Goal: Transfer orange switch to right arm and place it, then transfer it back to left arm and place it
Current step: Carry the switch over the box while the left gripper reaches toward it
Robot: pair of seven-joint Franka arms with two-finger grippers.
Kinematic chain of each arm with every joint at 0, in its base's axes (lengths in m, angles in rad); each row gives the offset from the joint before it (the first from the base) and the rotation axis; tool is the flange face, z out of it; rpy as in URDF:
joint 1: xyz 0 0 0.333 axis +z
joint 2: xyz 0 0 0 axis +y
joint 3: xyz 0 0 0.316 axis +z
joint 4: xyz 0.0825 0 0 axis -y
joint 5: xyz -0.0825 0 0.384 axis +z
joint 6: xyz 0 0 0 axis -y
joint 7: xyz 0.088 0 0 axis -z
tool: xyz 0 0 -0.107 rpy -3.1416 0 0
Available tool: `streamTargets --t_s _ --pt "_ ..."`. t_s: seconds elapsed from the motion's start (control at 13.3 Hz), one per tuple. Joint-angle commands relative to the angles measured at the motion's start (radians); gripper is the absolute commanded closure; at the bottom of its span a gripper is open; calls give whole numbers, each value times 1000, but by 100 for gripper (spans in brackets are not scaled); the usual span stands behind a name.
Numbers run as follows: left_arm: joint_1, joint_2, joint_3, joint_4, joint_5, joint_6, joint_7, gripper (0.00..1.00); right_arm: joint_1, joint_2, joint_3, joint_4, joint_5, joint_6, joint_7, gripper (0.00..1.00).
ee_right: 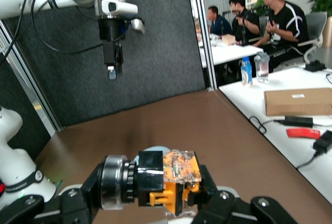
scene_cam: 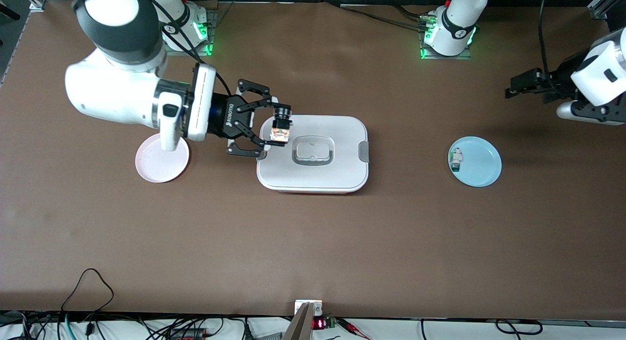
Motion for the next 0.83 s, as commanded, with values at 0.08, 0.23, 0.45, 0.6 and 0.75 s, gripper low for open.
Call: streamTargets --t_s 0.08,0.23,0.45,0.6,0.75 --pt "36 61 1 18 -288 -110 -7 0 66 50 4 1 215 84 -138 78" --pt "66 121 -1 15 -460 -153 -4 0 111 66 3 9 287 133 -139 78" --pt "102 202 -1 13 -668 -213 -2 0 162 101 4 35 301 172 -135 79" --pt "108 222 1 -11 -773 -210 -13 0 198 124 3 65 303 191 -119 79" --pt "114 229 1 -71 -913 -175 -35 0 237 145 1 107 301 227 -119 79"
